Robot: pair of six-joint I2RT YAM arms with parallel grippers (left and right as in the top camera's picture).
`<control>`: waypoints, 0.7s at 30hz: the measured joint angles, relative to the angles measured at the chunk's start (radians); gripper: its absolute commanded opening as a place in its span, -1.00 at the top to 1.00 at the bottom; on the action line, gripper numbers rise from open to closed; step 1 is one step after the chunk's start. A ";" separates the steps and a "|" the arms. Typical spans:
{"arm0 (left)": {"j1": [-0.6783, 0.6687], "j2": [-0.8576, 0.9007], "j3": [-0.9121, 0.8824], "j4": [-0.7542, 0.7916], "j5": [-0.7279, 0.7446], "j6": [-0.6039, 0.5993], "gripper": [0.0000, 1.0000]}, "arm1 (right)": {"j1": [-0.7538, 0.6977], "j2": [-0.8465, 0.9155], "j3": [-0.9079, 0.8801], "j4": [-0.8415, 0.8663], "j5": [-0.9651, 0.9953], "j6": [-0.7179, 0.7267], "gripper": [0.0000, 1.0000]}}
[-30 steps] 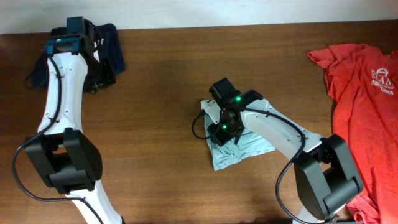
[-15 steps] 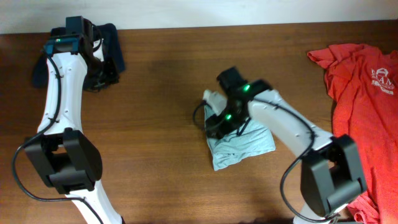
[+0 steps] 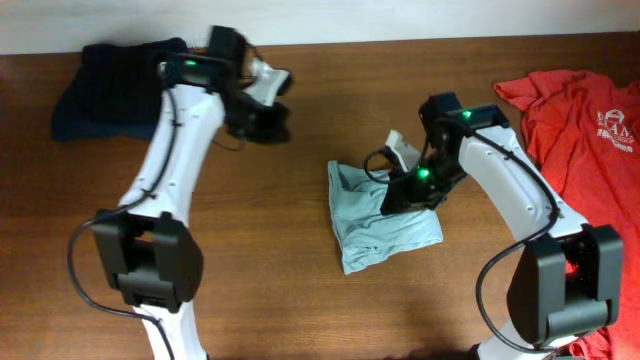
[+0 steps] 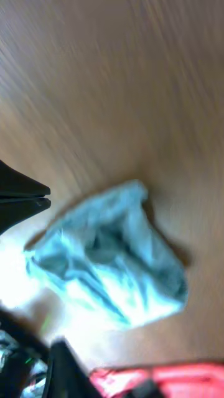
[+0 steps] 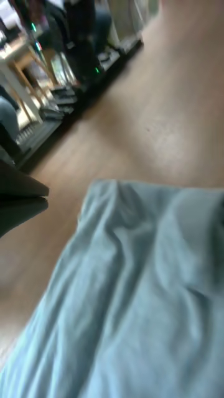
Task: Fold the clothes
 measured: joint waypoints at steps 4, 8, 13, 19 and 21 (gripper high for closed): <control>-0.066 0.033 0.000 -0.008 0.036 0.010 0.99 | -0.036 0.000 -0.072 0.027 -0.054 -0.019 0.92; -0.117 0.099 0.000 -0.019 0.067 0.017 0.99 | -0.096 0.000 -0.154 0.107 -0.108 -0.031 0.92; -0.148 0.158 0.000 -0.023 0.126 0.021 1.00 | -0.155 0.000 -0.271 0.259 -0.136 -0.032 0.92; -0.154 0.182 0.000 -0.017 0.189 0.024 0.99 | -0.183 0.000 -0.374 0.428 -0.179 -0.025 0.92; -0.154 0.197 0.000 -0.018 0.231 0.029 0.99 | -0.183 0.000 -0.390 0.468 -0.185 -0.014 0.92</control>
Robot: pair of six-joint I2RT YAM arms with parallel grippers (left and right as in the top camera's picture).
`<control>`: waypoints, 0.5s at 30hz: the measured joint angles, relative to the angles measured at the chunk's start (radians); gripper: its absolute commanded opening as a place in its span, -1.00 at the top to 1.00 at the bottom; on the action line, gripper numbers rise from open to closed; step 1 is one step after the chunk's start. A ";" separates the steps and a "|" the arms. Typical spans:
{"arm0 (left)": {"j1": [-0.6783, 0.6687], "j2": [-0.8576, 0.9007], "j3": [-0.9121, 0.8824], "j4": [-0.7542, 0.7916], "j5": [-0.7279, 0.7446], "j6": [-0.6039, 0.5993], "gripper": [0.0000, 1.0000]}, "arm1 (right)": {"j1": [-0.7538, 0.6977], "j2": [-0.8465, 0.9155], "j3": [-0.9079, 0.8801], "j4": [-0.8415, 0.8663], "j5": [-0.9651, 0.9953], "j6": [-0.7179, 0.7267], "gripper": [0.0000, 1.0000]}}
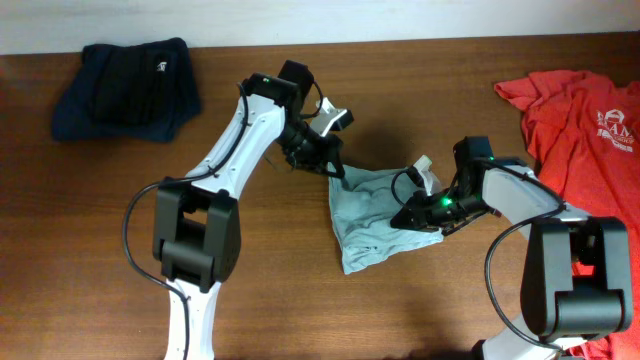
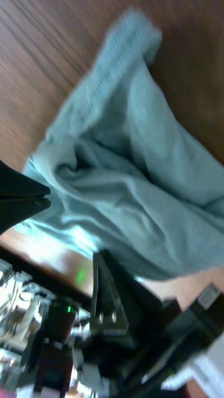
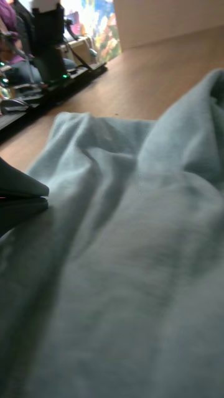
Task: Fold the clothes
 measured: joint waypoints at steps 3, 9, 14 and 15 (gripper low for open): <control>0.000 0.021 0.000 -0.001 0.048 0.009 0.99 | 0.000 0.000 -0.013 0.028 -0.005 0.013 0.92; -0.009 0.043 0.000 -0.024 0.095 0.019 0.99 | 0.000 0.000 -0.021 0.031 0.005 0.021 0.92; -0.023 0.058 0.000 -0.062 0.113 0.030 0.99 | -0.001 0.000 -0.021 0.031 0.032 0.039 0.92; -0.025 0.061 0.000 -0.072 0.119 0.035 0.99 | -0.001 0.000 -0.021 0.031 0.035 0.042 0.92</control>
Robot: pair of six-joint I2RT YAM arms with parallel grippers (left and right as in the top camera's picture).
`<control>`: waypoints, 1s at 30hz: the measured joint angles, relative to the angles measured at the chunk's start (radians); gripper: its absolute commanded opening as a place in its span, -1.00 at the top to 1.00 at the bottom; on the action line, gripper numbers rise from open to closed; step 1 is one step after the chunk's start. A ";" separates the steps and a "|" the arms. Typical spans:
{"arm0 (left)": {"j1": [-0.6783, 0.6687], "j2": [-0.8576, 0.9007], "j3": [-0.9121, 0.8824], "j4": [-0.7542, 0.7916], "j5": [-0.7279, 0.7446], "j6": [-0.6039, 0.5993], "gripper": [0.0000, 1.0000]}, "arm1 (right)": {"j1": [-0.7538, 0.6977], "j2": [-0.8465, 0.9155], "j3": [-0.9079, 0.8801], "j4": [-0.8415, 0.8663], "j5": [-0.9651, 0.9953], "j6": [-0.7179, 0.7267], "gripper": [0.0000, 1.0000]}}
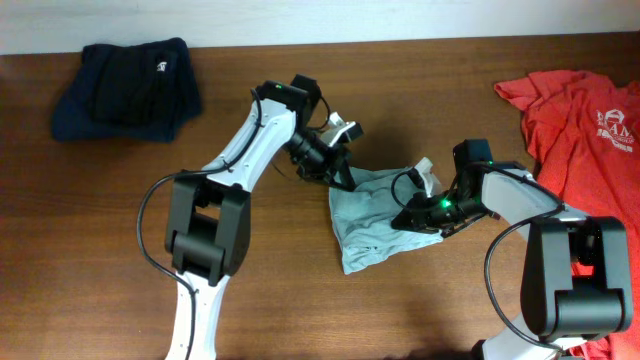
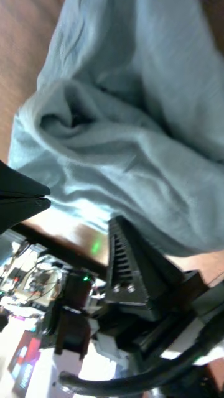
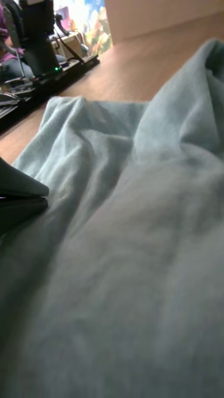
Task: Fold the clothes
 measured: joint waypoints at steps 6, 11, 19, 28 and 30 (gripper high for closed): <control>-0.002 0.002 0.000 -0.021 0.010 0.024 0.99 | 0.000 0.012 0.000 0.000 0.003 0.004 0.92; -0.002 0.005 0.000 -0.020 -0.035 0.021 0.99 | 0.000 0.023 0.000 0.000 0.006 0.005 0.92; -0.005 0.030 0.000 -0.019 -0.083 -0.007 0.99 | 0.000 0.029 0.000 0.004 0.008 0.005 0.92; -0.045 0.031 0.000 0.000 -0.122 -0.023 0.98 | 0.000 0.029 0.000 0.008 0.008 0.005 0.92; -0.054 0.038 0.000 0.022 -0.141 -0.038 0.98 | 0.000 0.029 0.000 0.008 0.008 0.005 0.92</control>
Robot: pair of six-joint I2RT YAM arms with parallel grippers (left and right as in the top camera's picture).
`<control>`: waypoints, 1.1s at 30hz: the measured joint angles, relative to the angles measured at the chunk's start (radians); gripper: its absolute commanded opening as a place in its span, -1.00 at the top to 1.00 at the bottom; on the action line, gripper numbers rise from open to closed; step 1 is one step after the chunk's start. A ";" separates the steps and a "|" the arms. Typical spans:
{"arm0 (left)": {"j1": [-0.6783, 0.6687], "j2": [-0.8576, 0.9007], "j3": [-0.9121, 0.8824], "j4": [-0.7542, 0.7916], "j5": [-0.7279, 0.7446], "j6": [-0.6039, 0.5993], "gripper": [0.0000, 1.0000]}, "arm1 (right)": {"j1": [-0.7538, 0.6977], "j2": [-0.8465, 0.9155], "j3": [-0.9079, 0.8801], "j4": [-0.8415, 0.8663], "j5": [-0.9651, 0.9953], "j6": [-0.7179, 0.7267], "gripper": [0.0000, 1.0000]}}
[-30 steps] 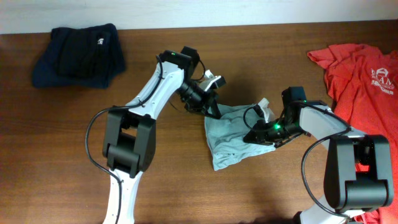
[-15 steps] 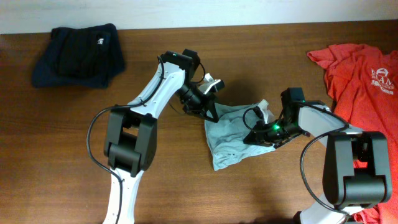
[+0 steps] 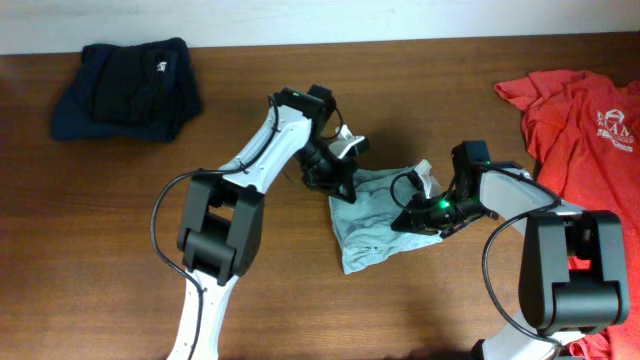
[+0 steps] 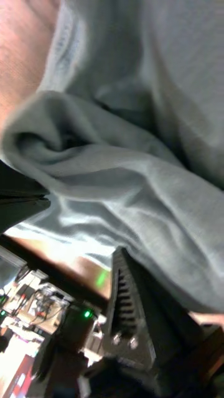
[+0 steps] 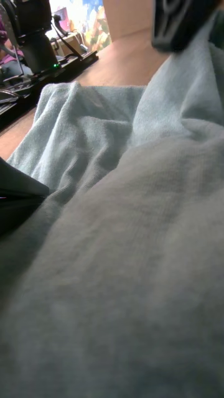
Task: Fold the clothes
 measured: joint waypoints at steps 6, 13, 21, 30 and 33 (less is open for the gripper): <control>-0.008 0.081 0.000 0.088 -0.043 -0.071 1.00 | 0.000 0.001 0.000 0.000 0.001 -0.001 0.92; 0.008 0.117 0.003 0.135 -0.057 -0.154 0.99 | 0.000 0.001 -0.016 -0.001 0.055 0.003 0.92; 0.041 0.116 0.026 0.167 -0.078 -0.187 0.97 | 0.000 0.001 -0.029 0.006 0.116 0.021 0.92; 0.066 0.095 0.158 0.058 -0.154 -0.190 0.92 | 0.000 0.001 -0.031 0.009 0.113 0.023 0.92; 0.065 0.054 0.169 0.006 -0.160 -0.190 0.92 | 0.000 0.001 -0.029 -0.002 0.049 0.024 0.92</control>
